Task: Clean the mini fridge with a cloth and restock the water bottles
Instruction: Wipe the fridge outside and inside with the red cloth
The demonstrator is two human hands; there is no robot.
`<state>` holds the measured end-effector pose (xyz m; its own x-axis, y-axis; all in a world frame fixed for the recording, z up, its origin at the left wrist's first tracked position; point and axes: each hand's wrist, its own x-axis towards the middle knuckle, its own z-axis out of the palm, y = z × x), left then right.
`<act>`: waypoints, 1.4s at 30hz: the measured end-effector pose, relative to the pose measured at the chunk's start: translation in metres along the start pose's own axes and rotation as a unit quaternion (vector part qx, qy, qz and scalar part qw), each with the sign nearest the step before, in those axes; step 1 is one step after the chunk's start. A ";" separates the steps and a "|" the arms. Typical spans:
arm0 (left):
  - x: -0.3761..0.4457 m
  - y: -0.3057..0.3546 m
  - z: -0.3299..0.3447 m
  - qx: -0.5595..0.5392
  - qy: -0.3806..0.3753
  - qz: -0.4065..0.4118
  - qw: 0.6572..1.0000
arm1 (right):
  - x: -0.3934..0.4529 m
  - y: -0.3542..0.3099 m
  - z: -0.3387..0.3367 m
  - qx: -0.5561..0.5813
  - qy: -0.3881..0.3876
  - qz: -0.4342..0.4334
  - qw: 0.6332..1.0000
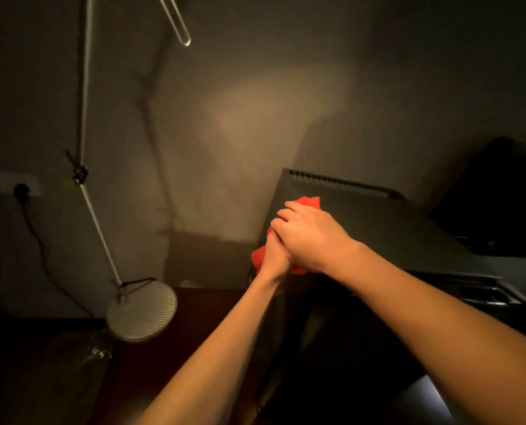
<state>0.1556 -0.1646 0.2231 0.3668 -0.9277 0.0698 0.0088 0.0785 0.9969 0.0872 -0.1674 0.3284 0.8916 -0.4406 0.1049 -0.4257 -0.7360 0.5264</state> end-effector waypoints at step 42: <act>0.060 0.107 0.114 0.559 -0.004 0.155 0.815 | -0.066 0.236 0.113 0.435 -0.025 0.118 0.893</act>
<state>0.0729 -0.2532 0.3382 0.1835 -0.9293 0.3206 -0.9375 -0.0673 0.3415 -0.0898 -0.3699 0.3504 0.7629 -0.6420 0.0766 -0.5791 -0.7311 -0.3608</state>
